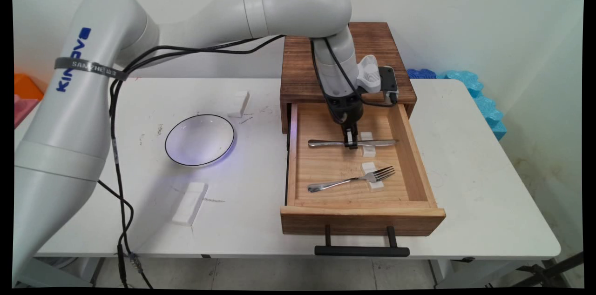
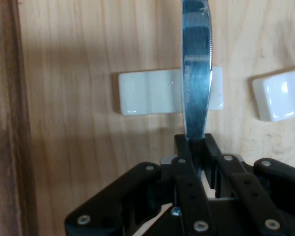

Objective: Place the picked object into the drawer

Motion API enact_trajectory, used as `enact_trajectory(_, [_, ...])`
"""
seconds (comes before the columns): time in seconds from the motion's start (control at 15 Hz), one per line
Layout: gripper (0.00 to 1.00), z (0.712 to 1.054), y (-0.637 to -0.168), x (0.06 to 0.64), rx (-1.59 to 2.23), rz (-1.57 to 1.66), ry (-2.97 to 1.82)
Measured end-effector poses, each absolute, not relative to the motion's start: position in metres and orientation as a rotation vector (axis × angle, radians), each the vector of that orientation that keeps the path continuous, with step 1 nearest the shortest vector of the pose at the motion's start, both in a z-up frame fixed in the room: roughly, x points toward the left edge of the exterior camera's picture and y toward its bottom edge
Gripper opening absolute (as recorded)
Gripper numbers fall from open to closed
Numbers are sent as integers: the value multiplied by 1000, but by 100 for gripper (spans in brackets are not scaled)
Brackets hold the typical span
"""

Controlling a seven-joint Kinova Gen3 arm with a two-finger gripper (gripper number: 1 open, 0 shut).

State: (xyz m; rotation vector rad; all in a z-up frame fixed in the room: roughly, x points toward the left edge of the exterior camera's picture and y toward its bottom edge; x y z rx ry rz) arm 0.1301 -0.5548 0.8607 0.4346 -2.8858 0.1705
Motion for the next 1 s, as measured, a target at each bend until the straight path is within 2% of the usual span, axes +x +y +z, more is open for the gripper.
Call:
enact_trajectory(0.47, [0, 858, -556, 129, 441, 174, -2873])
enact_trajectory(0.53, [100, 858, -556, 128, 437, 175, -2873])
enact_trajectory(1.0, [100, 863, -552, 127, 431, 187, -2856])
